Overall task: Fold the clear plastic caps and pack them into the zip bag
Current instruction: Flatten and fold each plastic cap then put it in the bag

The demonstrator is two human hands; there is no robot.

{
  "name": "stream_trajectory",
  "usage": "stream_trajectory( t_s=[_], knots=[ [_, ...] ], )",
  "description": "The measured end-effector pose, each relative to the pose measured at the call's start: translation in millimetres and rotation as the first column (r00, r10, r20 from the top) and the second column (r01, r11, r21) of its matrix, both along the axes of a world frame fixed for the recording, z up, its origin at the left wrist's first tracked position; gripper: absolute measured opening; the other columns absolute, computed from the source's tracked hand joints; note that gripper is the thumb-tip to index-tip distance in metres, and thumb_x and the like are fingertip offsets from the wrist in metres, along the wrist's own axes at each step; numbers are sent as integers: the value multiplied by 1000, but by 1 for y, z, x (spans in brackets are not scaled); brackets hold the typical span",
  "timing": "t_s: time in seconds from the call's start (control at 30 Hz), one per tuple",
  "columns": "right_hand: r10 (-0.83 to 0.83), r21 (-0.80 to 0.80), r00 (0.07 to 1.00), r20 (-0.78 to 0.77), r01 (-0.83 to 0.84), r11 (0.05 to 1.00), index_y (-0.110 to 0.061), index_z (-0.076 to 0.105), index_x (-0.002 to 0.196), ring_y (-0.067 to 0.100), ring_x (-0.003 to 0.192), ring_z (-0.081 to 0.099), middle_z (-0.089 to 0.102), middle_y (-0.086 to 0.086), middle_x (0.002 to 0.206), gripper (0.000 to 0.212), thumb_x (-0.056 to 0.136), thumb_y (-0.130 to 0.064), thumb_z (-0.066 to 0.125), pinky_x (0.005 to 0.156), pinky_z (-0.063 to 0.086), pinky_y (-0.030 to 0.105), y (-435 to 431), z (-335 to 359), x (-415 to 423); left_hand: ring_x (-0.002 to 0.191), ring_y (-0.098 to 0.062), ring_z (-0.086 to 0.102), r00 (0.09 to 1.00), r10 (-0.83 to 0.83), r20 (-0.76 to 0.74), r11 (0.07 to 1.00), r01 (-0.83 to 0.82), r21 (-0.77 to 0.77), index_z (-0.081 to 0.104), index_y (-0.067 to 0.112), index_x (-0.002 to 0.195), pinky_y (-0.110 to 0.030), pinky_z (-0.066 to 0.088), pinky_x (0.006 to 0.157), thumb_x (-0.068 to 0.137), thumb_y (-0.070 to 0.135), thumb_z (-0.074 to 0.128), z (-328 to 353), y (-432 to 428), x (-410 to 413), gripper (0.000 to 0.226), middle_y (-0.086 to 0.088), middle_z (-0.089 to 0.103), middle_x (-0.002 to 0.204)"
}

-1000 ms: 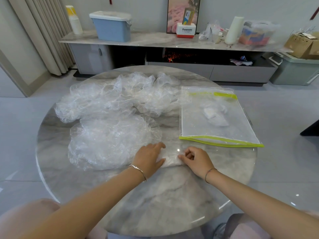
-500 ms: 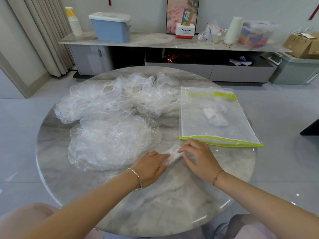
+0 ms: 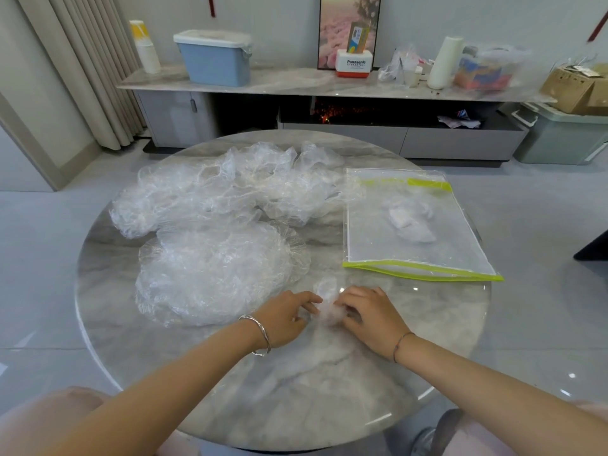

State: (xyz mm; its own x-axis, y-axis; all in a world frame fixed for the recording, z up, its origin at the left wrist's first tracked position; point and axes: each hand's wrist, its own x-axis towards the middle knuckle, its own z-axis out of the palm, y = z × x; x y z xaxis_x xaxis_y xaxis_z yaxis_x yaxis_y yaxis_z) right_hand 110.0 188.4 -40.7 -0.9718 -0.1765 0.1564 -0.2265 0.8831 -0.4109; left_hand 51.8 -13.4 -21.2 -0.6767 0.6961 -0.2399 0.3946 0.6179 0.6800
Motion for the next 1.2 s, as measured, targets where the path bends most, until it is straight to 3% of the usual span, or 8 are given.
stream_trajectory(
  t_s=[0.13, 0.3, 0.47, 0.63, 0.83, 0.97, 1.1, 1.2],
  knots=[
    [-114, -257, 975, 193, 162, 953, -22, 55, 64, 3, 60, 46, 52, -9, 62, 25, 85, -27, 68, 68, 34, 24, -2, 5, -8, 78, -3, 48, 992, 56, -109, 998, -57, -5, 56, 23, 117, -16, 36, 73, 88, 31, 59, -5, 5, 0, 30, 14, 60, 99],
    [-271, -371, 897, 348, 397, 839, -23, 48, 85, 10, 59, 51, 57, -3, 65, 30, 75, -22, 76, 65, 43, 29, -9, 2, -15, 68, 3, 50, 977, 200, -68, 980, -198, 29, 52, 23, 111, -20, 43, 71, 89, 39, 58, -10, 13, -1, 29, 11, 68, 85],
    [-243, -463, 878, 412, 431, 774, -20, 56, 71, 0, 55, 49, 54, -7, 65, 23, 76, -10, 76, 59, 41, 12, -9, 13, -21, 82, -8, 52, 953, 281, -110, 959, -275, 65, 50, 22, 120, -23, 45, 80, 84, 47, 63, -6, 23, -4, 46, 7, 57, 102],
    [-109, -673, 823, 557, 525, 520, -11, 52, 78, 3, 37, 49, 51, 0, 62, 24, 78, 3, 72, 39, 38, 15, -3, 42, -15, 69, -8, 57, 906, 371, 206, 859, -418, 295, 67, 16, 83, -12, 43, 63, 86, 32, 65, 4, 35, -9, 17, 6, 64, 73],
    [35, -739, 763, 646, 613, 279, -4, 61, 108, 10, 60, 63, 65, 5, 76, 30, 79, 0, 70, 57, 53, 18, 22, 61, -6, 55, 9, 57, 836, 336, 435, 741, -519, 426, 69, 3, 87, -4, 40, 56, 84, 18, 70, 20, 61, -3, 15, 5, 65, 68],
    [46, -754, 761, 647, 630, 186, -4, 68, 95, 12, 67, 67, 69, 6, 79, 11, 84, -5, 65, 67, 56, 19, 45, 67, 1, 59, 8, 58, 835, 264, 483, 712, -506, 486, 66, 10, 78, -4, 41, 61, 84, 16, 69, 26, 85, -5, 9, 6, 66, 70],
    [-190, -783, 788, 585, 610, 121, 0, 65, 92, 12, 65, 67, 66, 11, 79, 9, 84, -4, 65, 66, 57, 18, 74, 76, 2, 75, 4, 57, 892, 368, 263, 751, -452, 481, 67, 17, 95, -8, 40, 70, 92, 26, 58, 18, 116, -22, 13, 8, 66, 93],
    [-321, -809, 784, 532, 582, 81, 3, 64, 94, 12, 66, 69, 66, 12, 82, 13, 83, -5, 67, 66, 57, 18, 98, 82, 3, 111, -7, 47, 944, 240, -225, 950, -180, 254, 55, 22, 125, -16, 31, 96, 85, 37, 66, 1, 134, -40, 44, 9, 53, 124]
  ],
)
